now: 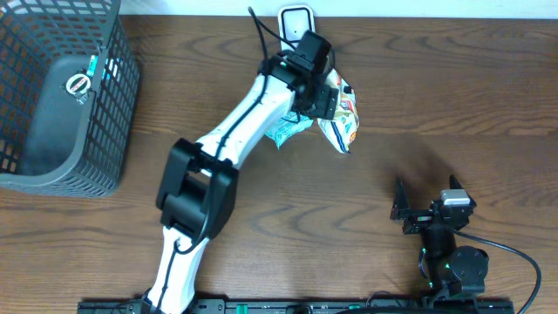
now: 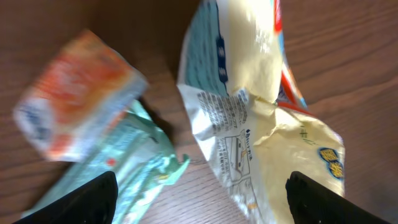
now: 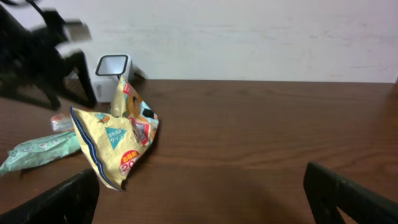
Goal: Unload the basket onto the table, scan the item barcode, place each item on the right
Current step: 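Carry the orange box to the scanner and release it, then reach the left gripper into the basket and grasp the green-white packet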
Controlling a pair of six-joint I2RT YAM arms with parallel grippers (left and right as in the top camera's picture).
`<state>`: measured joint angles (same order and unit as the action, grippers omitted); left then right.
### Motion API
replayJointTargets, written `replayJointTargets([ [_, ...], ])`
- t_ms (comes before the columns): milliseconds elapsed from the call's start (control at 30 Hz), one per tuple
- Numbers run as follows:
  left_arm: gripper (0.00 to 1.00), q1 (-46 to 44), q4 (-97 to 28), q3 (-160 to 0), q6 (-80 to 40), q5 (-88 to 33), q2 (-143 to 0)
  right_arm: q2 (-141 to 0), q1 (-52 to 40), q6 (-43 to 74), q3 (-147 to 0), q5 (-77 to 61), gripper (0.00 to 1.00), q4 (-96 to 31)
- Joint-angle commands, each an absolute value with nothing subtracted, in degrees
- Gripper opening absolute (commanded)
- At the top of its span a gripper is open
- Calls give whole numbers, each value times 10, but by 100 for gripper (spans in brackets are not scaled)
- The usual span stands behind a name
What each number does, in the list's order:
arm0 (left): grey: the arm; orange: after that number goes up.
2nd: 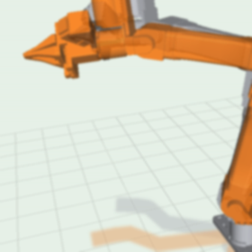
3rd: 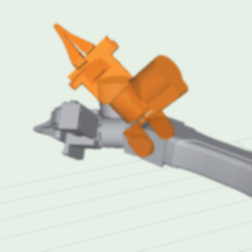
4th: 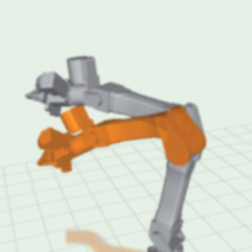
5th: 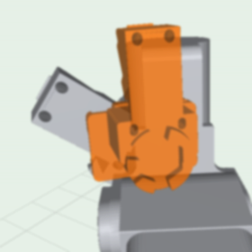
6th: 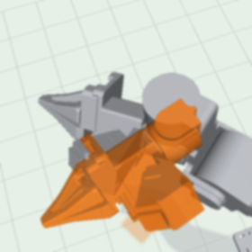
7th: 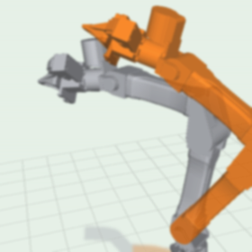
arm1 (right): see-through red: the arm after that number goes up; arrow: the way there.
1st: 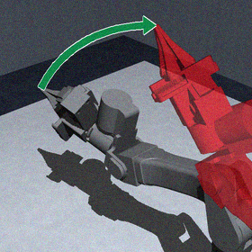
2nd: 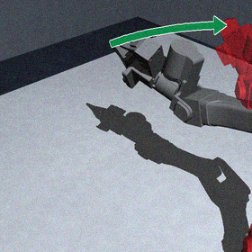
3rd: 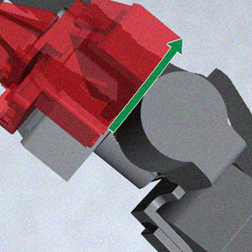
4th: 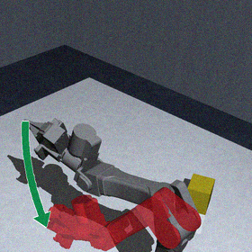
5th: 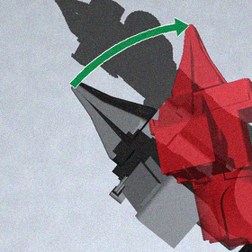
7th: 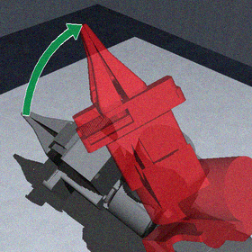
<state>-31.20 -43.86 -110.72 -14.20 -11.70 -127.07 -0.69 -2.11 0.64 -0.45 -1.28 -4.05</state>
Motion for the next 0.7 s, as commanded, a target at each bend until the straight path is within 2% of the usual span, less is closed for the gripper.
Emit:
replayJointTargets([
  [0,85,-268,-435,-1105,-101,-107,-1167,-4,-23,12,-3,-10,99,-43],
  [200,85,-164,-424,-1105,-101,11,-1027,-4,-23,12,-3,-10,99,-43],
  [300,85,-69,-396,-1105,-101,72,-962,-4,-23,12,-3,-10,99,-43],
  [500,85,122,-381,-1105,-128,76,-939,-4,-23,12,-3,-10,99,-43],
  [667,85,226,-384,-1105,-160,62,-973,-4,-23,12,-3,-10,99,-43],
])
